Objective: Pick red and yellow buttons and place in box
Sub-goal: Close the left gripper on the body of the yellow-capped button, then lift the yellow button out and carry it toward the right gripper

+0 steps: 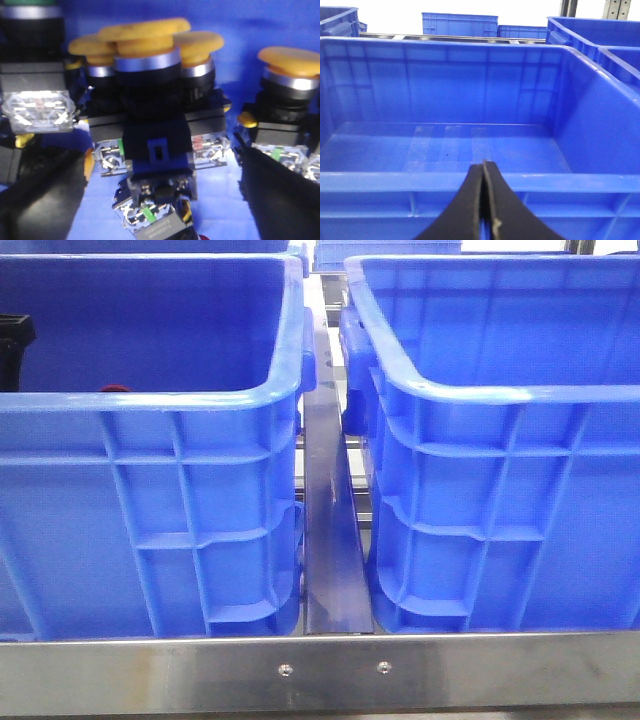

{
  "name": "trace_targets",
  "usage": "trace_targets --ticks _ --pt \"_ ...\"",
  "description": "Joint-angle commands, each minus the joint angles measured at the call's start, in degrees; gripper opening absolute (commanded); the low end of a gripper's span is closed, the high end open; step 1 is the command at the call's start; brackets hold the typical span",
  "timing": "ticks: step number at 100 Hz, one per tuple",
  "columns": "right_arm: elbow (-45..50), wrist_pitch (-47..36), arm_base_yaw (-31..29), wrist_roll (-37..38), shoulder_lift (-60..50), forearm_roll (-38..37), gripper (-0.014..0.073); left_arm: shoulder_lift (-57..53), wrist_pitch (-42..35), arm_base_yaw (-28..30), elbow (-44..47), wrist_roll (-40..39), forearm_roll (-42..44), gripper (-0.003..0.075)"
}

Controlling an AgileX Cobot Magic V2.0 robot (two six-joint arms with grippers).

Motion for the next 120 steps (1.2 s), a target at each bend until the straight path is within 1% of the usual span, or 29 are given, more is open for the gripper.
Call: trace_targets --ticks 1,5,17,22,27,31,46,60,75,87,94,106,120 --pt "0.27 -4.44 0.01 0.10 -1.19 -0.44 -0.0094 -2.62 -1.31 -0.31 -2.01 -0.72 0.02 0.0488" --pt "0.27 -4.44 0.01 0.10 -1.19 -0.44 -0.0094 -2.62 -1.75 -0.31 -2.01 -0.72 0.02 0.0446" --pt "0.27 -4.44 0.01 0.10 -1.19 -0.44 -0.0094 -2.62 -2.13 -0.31 -2.01 -0.72 0.02 0.0269" --pt "0.27 -4.44 0.01 0.10 -1.19 -0.44 -0.0094 -2.62 -2.40 -0.31 -2.01 -0.72 0.02 0.0209" --pt "0.27 -4.44 0.01 0.10 -1.19 -0.44 -0.0094 -2.62 -2.83 -0.31 -2.01 -0.72 0.02 0.0166" --pt "0.27 -4.44 0.01 0.10 -1.19 -0.44 -0.0094 -2.62 -3.23 -0.31 -2.01 -0.72 0.02 0.0146" --pt "0.27 -4.44 0.01 0.10 -1.19 -0.44 -0.0094 -3.19 -3.47 -0.31 -2.01 -0.72 0.02 0.0141" --pt "0.27 -4.44 0.01 0.10 -1.19 -0.44 -0.0094 -6.88 -3.89 -0.31 -0.64 -0.72 -1.76 0.0141" --pt "0.27 -4.44 0.01 0.10 -1.19 -0.44 -0.0094 -13.64 -7.56 -0.31 5.18 -0.60 -3.44 0.0138" --pt "0.27 -4.44 0.01 0.10 -1.19 -0.44 -0.0094 -19.49 -10.02 -0.31 10.51 3.86 -8.04 0.0137" --pt "0.27 -4.44 0.01 0.10 -1.19 -0.44 -0.0094 -22.80 -10.30 -0.31 13.12 5.66 -10.03 0.0137" --pt "0.27 -4.44 0.01 0.10 -1.19 -0.44 -0.0094 -27.98 -11.09 -0.64 16.80 6.50 -10.55 0.0137" --pt "0.27 -4.44 0.01 0.10 -1.19 -0.44 -0.0094 -32.89 -11.94 -2.46 19.49 9.06 -11.51 0.0137"
